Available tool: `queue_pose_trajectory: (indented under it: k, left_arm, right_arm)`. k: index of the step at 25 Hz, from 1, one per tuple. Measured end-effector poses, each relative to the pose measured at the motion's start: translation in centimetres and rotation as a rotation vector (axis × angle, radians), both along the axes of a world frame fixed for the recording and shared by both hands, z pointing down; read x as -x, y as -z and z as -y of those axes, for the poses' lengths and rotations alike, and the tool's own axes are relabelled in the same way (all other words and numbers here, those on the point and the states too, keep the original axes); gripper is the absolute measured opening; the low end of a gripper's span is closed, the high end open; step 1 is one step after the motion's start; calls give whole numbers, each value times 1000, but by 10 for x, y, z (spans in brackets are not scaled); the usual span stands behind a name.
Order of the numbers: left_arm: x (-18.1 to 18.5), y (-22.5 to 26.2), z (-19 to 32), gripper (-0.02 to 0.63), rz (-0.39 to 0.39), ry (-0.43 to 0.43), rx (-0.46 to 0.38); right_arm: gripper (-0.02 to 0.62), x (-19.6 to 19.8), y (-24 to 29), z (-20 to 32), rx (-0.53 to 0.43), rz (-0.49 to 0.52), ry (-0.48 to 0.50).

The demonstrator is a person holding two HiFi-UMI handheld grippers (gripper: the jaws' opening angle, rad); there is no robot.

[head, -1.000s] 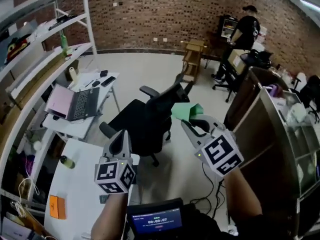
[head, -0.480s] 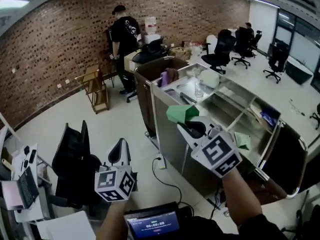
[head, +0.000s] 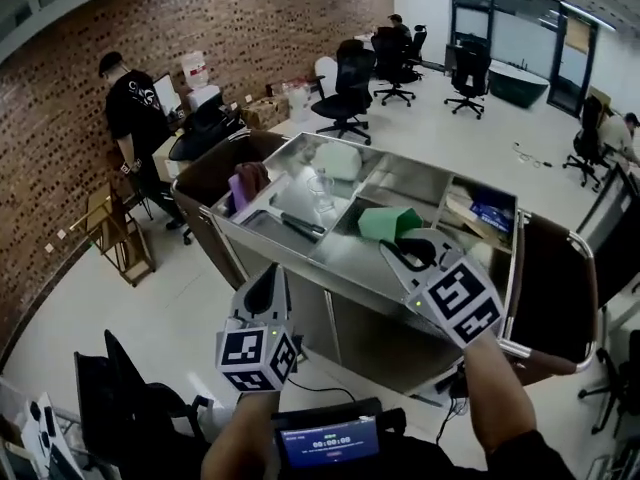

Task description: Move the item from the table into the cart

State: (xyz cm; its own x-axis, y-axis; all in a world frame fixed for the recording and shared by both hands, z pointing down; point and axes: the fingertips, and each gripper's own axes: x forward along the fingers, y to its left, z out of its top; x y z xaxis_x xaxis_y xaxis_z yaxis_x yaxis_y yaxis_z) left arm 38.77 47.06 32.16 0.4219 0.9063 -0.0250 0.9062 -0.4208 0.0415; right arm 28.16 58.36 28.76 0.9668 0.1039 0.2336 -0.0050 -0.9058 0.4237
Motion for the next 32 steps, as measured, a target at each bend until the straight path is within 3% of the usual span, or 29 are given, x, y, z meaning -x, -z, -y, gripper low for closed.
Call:
queue_pose_trajectory:
  k: [6,10,14,23,32]
  left_arm:
    - [-82,9,-69,3,-52,-211,-27]
    - [-129,6,-98,3,-48,-276,-39]
    - [-158,8,-134,3,-45,-325,-52]
    - [-167,16,-246,3,-44,-410,-123]
    - [-149,9,-331,3,-25,-422,-207]
  right_arm:
    - [0,-86,-35,-57,-70,94,-146]
    - [0,-132,-35,-93,-78,116,-210]
    - [0,-166,-37,-143,-67,210,-254]
    - [0,-211,-74,-267,-155,462,-262]
    - [0,-212,-110,-333,-309,730,-179]
